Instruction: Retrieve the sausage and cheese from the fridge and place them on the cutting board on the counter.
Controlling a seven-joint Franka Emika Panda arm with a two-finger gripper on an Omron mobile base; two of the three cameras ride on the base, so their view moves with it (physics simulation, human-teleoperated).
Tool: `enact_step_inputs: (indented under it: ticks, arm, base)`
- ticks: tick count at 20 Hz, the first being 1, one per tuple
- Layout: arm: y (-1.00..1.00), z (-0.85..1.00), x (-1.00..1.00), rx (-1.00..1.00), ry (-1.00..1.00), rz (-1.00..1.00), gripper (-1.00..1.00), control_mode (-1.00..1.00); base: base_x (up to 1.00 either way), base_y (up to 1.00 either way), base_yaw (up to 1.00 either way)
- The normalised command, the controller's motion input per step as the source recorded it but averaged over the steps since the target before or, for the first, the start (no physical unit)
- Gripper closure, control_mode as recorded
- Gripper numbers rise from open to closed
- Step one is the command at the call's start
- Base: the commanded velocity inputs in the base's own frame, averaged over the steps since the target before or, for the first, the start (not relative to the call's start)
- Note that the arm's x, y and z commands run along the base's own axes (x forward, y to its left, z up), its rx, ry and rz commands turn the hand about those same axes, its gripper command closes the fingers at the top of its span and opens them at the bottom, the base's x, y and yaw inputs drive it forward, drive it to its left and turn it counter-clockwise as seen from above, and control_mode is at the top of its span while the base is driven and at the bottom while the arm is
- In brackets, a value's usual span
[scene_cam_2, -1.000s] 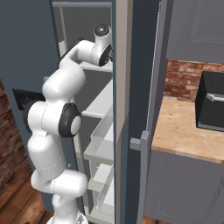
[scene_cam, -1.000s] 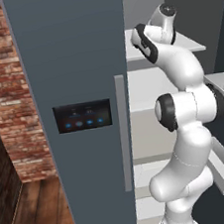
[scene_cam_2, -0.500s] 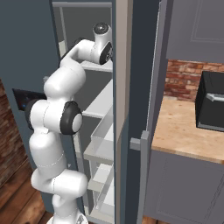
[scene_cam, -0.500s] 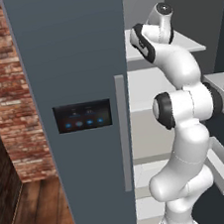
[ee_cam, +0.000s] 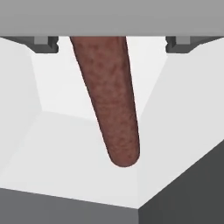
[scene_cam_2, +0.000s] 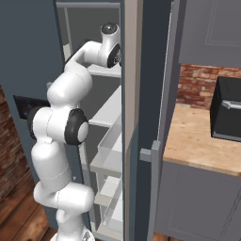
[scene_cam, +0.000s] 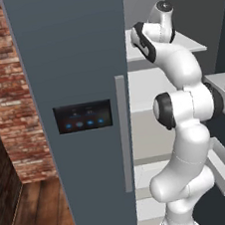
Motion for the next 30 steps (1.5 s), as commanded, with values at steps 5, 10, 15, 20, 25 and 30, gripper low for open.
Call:
enact_step_inputs:
  ticks: [5,10,15,20,25,30]
  arm:
    - [-0.01,-0.04,0.12,0.0,0.01,0.0,1.0,-1.0]
    - [-0.16,-0.02,0.01,0.0,0.0,0.0,1.0,-1.0]
    - [-0.24,-0.05,-0.17,0.0,0.0,0.0,1.0,-1.0]
    - [-0.06,-0.01,-0.88,0.0,0.0,0.02,1.0,-1.0]
    - [0.37,0.0,-0.98,0.0,-0.04,0.0,1.0,-1.0]
    - [0.41,-0.01,-1.0,0.0,-0.02,0.0,1.0,-1.0]
  base:
    - [0.0,0.0,0.0]
    - [0.0,0.0,0.0]
    - [0.0,0.0,0.0]
    - [0.0,0.0,0.0]
    - [0.0,0.0,0.0]
    - [0.0,0.0,0.0]
